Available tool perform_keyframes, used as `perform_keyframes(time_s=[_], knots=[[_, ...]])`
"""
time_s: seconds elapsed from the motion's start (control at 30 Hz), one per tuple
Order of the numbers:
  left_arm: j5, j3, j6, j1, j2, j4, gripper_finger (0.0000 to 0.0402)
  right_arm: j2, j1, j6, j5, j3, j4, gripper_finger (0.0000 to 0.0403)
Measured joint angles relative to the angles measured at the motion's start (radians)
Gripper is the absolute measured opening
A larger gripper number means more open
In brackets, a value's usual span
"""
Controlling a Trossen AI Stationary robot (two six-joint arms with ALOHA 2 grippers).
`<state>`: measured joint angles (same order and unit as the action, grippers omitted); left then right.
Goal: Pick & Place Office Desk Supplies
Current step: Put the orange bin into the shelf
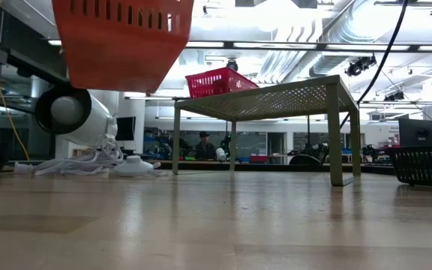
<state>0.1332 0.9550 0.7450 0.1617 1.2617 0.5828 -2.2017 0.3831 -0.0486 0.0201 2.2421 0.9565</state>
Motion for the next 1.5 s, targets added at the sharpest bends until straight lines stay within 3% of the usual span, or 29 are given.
perform_keyframes(time_s=[1.07, 1.5], knots=[[0.006, 0.0, -0.035, -0.055, 0.001, -0.033, 0.0, -0.071, -0.012, -0.007, 0.034, 0.0, 0.057, 0.021], [0.015, 0.0, -0.034, -0.055, 0.001, -0.057, 0.0, -0.071, -0.013, -0.013, 0.033, 0.0, 0.056, 0.0116]])
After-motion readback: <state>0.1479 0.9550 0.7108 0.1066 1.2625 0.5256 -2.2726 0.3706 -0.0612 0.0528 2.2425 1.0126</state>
